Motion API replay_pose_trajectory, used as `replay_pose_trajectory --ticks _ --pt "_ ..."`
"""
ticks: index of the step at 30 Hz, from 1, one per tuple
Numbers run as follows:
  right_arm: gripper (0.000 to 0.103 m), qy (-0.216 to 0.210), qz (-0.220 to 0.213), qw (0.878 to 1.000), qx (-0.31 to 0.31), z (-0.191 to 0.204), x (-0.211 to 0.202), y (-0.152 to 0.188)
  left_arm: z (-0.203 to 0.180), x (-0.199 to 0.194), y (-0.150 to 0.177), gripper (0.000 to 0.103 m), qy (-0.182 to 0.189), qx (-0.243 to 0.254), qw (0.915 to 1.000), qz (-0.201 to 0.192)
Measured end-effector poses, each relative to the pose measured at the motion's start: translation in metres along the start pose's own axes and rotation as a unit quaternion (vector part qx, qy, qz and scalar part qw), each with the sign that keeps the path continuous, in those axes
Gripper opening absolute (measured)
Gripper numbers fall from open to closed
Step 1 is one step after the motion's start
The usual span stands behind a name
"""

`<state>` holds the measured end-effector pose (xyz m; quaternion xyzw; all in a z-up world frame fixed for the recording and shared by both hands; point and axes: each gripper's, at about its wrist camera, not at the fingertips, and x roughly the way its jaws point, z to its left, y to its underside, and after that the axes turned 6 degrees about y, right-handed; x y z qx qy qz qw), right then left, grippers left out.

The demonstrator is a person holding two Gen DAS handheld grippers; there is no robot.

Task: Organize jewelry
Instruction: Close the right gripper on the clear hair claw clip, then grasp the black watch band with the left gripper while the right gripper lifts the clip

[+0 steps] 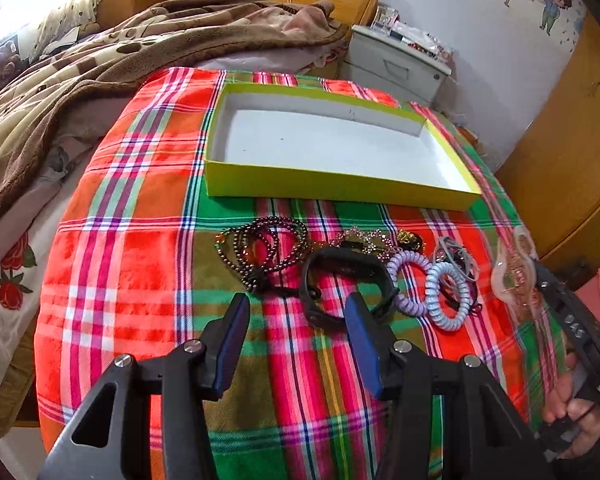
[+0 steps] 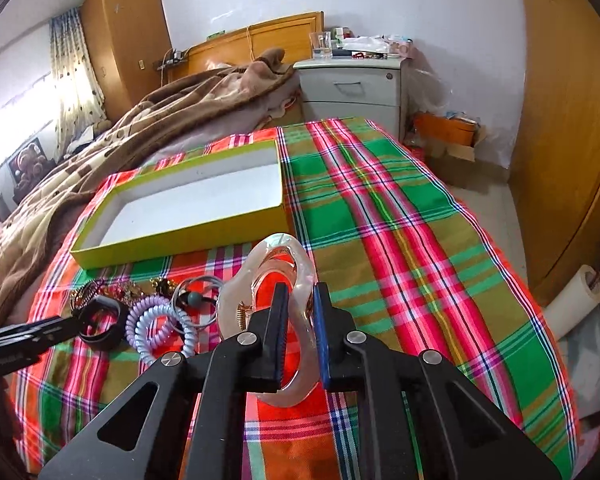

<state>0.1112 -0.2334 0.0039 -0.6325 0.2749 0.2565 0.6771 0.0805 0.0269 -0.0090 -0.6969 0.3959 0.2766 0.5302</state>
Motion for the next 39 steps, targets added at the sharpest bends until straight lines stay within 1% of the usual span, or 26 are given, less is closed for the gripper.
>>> replay_pose_trajectory --ticks 3,6,7,11,18,19,20,22,23,25,27,29,31,32,35,36,38,39 --pt "0.013 -0.001 0.0 1.0 0.001 -0.001 0.002 0.0 -0.004 0.007 -0.001 0.049 -0.017 0.005 0.9998 0.005" --pt "0.013 -0.01 0.003 1.0 -0.001 -0.001 0.005 0.0 -0.007 0.013 -0.001 0.044 -0.031 0.009 0.9994 0.012" --pt "0.013 -0.012 0.003 1.0 -0.003 -0.001 0.005 0.0 -0.007 0.015 -0.001 0.043 -0.041 0.011 0.999 0.014" --pt "0.013 -0.02 -0.001 1.0 -0.003 -0.001 0.005 -0.002 -0.006 0.01 0.003 0.043 -0.073 0.026 0.9969 0.01" --pt "0.013 -0.029 -0.001 1.0 0.003 -0.002 0.007 -0.003 0.003 0.005 0.002 0.043 -0.097 0.024 0.9949 0.017" --pt "0.013 -0.03 -0.001 1.0 0.004 -0.002 0.008 -0.003 0.001 0.006 0.002 0.043 -0.099 0.025 0.9946 0.02" --pt "0.013 -0.03 -0.001 1.0 0.004 -0.002 0.008 -0.003 -0.002 0.006 0.002 0.043 -0.092 0.026 0.9951 0.026" --pt "0.013 -0.03 -0.002 1.0 0.006 -0.003 0.008 -0.003 -0.01 0.008 0.004 0.043 -0.058 0.034 0.997 0.038" --pt "0.013 -0.03 -0.002 1.0 0.008 -0.004 0.008 -0.003 -0.012 0.01 0.007 0.043 -0.058 0.037 0.9966 0.046" --pt "0.013 -0.031 -0.001 0.999 0.01 -0.005 0.008 -0.003 -0.014 0.011 0.009 0.043 -0.066 0.038 0.9963 0.041" --pt "0.013 -0.032 -0.002 0.999 0.009 -0.005 0.008 -0.003 -0.013 0.011 0.009 0.045 -0.063 0.033 0.9966 0.042" --pt "0.013 -0.034 -0.001 0.999 0.007 -0.005 0.008 -0.003 -0.01 0.013 0.008 0.045 -0.075 0.037 0.9955 0.043" --pt "0.013 -0.036 -0.002 0.999 0.007 -0.005 0.008 -0.003 -0.004 0.014 0.006 0.046 -0.097 0.034 0.994 0.039" --pt "0.013 -0.037 -0.002 0.999 0.007 -0.005 0.007 -0.002 -0.001 0.014 0.004 0.046 -0.1 0.03 0.9938 0.037" --pt "0.013 -0.037 -0.002 0.999 0.009 -0.006 0.008 -0.003 0.005 0.013 0.003 0.046 -0.095 0.025 0.9943 0.043" --pt "0.013 -0.037 -0.002 0.999 0.009 -0.005 0.008 -0.003 0.004 0.013 0.004 0.043 -0.094 0.03 0.9942 0.043" --pt "0.013 -0.037 -0.003 0.999 0.009 -0.005 0.008 -0.003 0.001 0.012 0.006 0.033 -0.087 0.037 0.9946 0.041" --pt "0.013 -0.037 -0.003 0.999 0.009 -0.004 0.007 -0.003 0.0 0.011 0.006 0.023 -0.083 0.041 0.9949 0.04"
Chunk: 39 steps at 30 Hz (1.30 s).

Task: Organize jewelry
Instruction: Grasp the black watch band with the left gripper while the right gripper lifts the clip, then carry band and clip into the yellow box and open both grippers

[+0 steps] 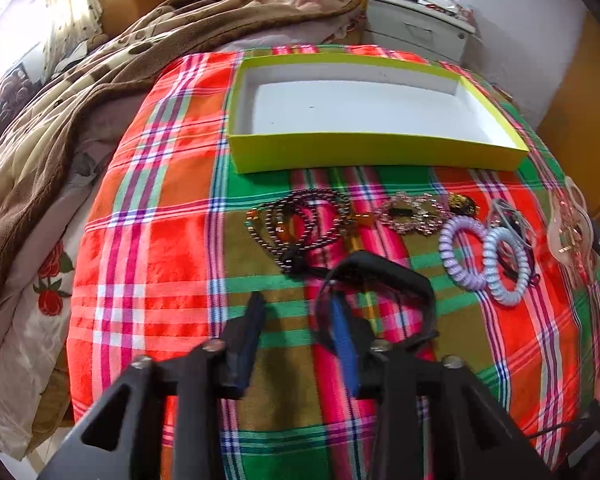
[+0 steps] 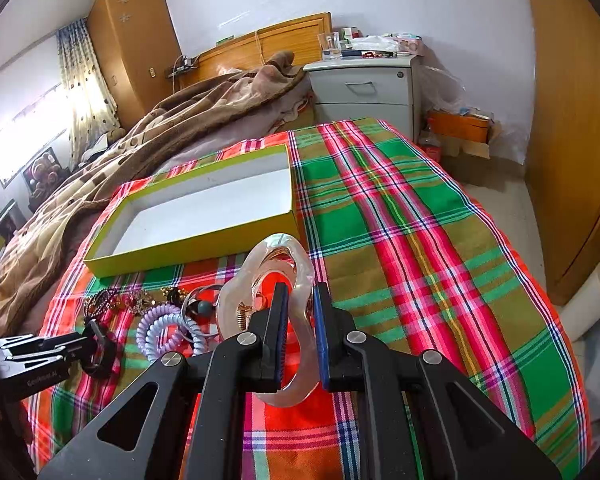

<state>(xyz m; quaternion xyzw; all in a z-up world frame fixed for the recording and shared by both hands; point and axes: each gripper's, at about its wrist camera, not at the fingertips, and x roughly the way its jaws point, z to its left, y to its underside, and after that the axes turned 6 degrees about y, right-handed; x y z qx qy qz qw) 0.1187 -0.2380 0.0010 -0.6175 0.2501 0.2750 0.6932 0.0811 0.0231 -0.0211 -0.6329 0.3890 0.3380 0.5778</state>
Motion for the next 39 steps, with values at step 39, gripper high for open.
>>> replay_pose_trajectory --ticks 39 --pt "0.013 -0.016 -0.033 0.998 -0.054 0.048 0.005 -0.066 0.015 -0.032 -0.072 0.009 0.097 -0.022 0.9896 -0.105"
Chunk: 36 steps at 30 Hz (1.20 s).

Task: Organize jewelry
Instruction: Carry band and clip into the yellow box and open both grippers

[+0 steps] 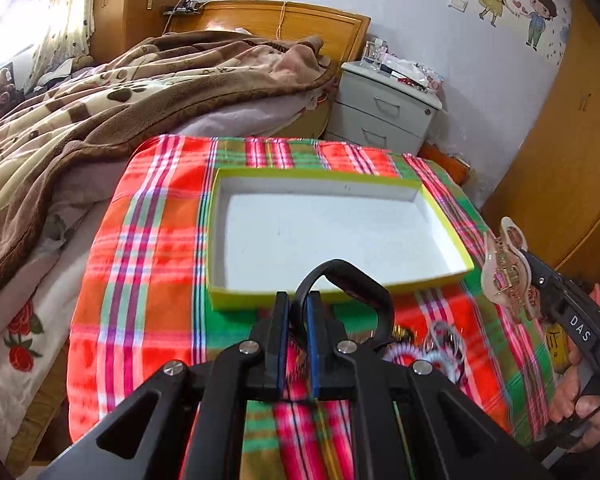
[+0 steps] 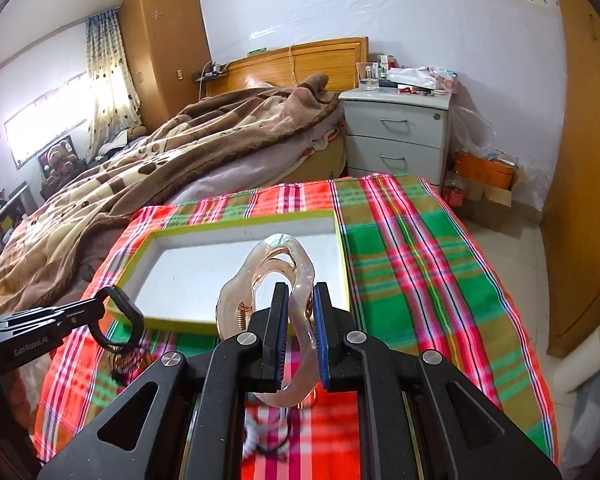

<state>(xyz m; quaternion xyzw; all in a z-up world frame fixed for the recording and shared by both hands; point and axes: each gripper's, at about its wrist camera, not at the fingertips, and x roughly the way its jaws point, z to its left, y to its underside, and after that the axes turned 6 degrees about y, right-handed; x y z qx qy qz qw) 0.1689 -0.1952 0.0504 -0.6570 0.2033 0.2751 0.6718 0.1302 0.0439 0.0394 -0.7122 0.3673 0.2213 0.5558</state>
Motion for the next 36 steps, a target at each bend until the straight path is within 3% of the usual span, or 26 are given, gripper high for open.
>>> replay_pose_trajectory --ticks 8,17,31,36 --pt "0.013 -0.005 0.022 1.0 -0.012 0.004 0.046 -0.031 0.01 0.03 -0.036 0.009 0.004 -0.007 1.0 0.003" --pt "0.013 0.001 0.069 0.997 -0.027 0.01 0.1 -0.043 0.029 0.07 -0.063 0.009 -0.004 -0.024 0.9996 0.015" --pt "0.013 0.026 0.111 0.992 -0.043 0.009 0.145 -0.045 0.049 0.116 -0.075 0.009 -0.018 -0.035 0.9979 0.051" --pt "0.013 0.032 0.107 0.993 -0.048 0.007 0.147 -0.047 0.051 0.12 -0.076 0.009 -0.024 -0.036 0.9977 0.053"
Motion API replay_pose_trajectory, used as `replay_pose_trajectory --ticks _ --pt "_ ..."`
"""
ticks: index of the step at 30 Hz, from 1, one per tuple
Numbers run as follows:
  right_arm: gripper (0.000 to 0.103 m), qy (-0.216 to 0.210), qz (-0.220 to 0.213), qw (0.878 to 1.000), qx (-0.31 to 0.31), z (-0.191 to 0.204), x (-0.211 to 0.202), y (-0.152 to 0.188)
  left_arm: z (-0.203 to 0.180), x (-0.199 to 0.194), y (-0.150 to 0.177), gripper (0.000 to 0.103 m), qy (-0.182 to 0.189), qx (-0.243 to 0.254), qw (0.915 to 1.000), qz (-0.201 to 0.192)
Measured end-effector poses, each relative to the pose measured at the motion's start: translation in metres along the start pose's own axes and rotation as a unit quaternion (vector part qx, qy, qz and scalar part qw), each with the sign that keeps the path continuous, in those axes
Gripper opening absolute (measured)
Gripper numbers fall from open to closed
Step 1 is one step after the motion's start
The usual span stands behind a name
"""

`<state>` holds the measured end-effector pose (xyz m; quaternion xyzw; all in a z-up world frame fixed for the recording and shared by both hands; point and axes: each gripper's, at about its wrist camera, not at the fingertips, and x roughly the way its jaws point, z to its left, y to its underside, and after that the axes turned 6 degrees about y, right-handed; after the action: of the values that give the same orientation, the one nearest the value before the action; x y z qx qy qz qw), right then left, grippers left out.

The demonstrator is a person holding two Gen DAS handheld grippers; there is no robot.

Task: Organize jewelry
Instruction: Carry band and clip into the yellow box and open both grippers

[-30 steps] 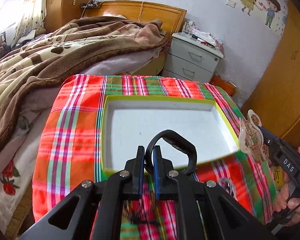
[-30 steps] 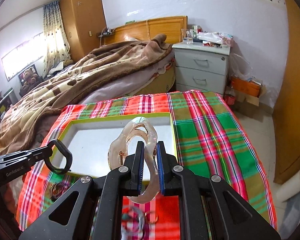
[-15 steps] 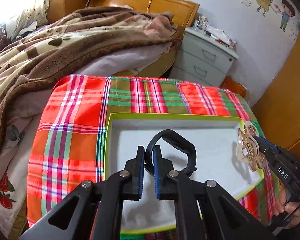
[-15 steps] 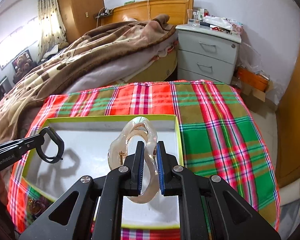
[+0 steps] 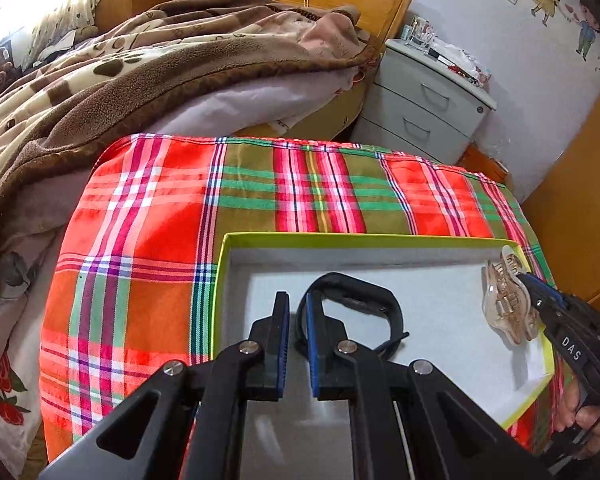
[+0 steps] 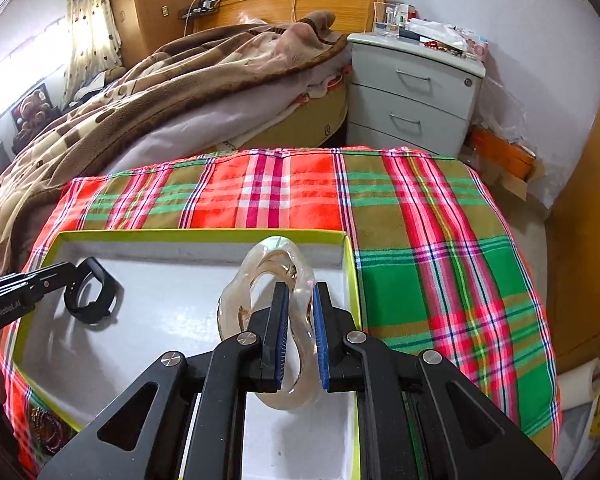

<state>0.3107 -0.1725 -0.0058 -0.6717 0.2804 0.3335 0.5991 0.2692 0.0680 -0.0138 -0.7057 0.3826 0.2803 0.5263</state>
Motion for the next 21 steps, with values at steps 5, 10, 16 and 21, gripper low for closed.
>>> replay_pose_trajectory --ticks 5,10,16,21 --pt "0.013 0.006 0.0 1.0 -0.005 0.002 0.002 -0.001 0.001 0.003 0.0 0.009 0.002 -0.003 1.0 0.004" --pt "0.013 0.008 -0.003 1.0 -0.004 0.003 0.001 -0.002 0.0 0.004 0.0 0.009 0.001 -0.003 1.0 0.008" --pt "0.018 0.01 -0.02 1.0 0.005 0.001 -0.009 -0.004 0.0 -0.003 0.002 0.016 -0.003 -0.007 1.0 0.006" --pt "0.029 0.001 -0.037 0.999 0.012 -0.001 -0.022 -0.002 -0.004 -0.016 0.006 0.028 -0.002 0.0 1.0 -0.002"
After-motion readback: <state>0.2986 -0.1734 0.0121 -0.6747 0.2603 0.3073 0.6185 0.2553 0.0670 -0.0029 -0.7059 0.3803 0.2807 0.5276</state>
